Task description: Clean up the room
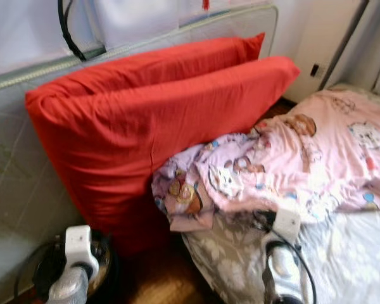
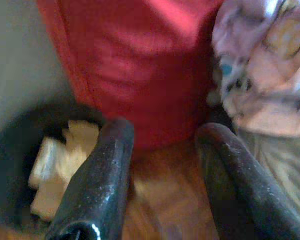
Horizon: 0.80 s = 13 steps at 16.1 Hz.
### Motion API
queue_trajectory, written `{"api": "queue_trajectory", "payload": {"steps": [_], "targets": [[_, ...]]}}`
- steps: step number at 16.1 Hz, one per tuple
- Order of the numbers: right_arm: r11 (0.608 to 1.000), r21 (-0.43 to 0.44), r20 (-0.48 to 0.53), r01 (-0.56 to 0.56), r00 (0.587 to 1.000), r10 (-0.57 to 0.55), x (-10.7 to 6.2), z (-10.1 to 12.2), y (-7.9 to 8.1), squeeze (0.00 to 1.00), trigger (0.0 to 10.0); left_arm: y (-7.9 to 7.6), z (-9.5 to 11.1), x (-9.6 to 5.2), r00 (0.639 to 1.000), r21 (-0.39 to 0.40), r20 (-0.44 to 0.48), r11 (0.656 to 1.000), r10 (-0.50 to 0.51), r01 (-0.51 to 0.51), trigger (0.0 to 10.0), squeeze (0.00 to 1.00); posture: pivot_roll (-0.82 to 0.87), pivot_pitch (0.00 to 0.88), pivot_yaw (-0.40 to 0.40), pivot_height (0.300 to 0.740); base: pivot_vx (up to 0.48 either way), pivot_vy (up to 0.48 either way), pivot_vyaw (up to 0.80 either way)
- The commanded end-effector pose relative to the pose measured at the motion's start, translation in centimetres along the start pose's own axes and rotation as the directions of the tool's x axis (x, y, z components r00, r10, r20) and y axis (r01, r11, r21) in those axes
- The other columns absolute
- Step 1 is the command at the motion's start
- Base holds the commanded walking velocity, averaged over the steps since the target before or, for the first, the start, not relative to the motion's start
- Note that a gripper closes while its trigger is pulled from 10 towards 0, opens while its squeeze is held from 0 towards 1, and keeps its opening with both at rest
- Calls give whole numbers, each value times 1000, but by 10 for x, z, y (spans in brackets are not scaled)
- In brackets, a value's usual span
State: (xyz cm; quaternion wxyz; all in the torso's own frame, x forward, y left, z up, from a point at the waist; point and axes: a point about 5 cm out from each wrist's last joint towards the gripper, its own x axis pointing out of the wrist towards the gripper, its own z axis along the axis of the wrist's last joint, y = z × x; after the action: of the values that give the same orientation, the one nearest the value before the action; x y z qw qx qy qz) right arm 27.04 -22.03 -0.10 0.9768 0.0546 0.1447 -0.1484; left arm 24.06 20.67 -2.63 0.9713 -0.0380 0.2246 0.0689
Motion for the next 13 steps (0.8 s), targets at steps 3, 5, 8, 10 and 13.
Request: {"api": "queue_trajectory", "payload": {"steps": [3,5,8,10,13], "targets": [[1000,12,-16,0,1000,0,0,-1,2,0,10000,11,-24,-6,990,-31,-137,999,30,-34,10000,0,17,0,12,740,0,0,0],[1000,12,-25,-13,1000,13,0,-3,6,0,10000,15,-44,-15,969,5,-245,999,36,-36,10000,0,18,0,9,740,0,0,0],[1000,5,-26,-12,1000,12,-1,-5,6,0,10000,19,-66,-28,942,34,-332,999,46,-37,10000,0,8,0,13,740,0,0,0],[1000,-1,-26,-2,1000,2,-2,-5,3,0,10000,19,-69,-30,938,35,-345,999,46,-36,10000,0,12,0,9,740,0,0,0],[999,-8,-19,54,998,-54,0,-2,-6,0,10000,18,-75,-34,933,34,-358,999,31,-20,10000,0,14,2,11,740,0,0,0]]}}
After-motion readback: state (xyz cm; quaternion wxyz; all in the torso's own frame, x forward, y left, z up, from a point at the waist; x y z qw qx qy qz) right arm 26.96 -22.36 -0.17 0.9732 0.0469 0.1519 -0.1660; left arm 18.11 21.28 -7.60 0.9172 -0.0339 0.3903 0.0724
